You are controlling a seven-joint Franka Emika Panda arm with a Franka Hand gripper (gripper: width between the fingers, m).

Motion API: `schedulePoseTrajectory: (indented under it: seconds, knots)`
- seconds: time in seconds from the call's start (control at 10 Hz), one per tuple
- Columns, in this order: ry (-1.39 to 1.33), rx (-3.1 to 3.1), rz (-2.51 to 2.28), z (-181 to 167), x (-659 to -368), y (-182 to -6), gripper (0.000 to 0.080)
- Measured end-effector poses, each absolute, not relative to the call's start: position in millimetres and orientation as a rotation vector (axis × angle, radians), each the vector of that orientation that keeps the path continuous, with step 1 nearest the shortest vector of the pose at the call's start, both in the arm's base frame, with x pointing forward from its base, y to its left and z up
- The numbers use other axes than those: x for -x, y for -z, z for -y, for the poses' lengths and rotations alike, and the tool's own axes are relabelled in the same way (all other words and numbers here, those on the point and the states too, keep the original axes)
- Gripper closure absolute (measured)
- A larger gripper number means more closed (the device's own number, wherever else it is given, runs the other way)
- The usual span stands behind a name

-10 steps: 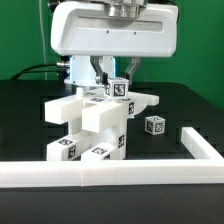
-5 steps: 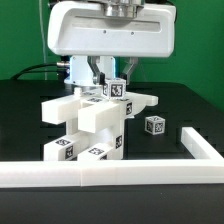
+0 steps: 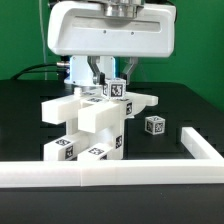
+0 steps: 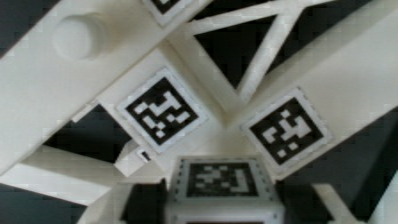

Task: Assemble chair

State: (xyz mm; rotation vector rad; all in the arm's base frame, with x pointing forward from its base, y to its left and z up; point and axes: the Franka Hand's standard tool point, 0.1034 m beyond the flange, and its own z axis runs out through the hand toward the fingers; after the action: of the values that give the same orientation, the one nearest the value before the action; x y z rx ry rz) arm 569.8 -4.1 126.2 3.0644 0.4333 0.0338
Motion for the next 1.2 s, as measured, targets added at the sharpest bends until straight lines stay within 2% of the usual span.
schedulePoseTrajectory:
  seconds: [1.2]
  knots:
    - [-0.049, -3.070, -0.379, 7.0, -571.8, -126.5, 0.0514]
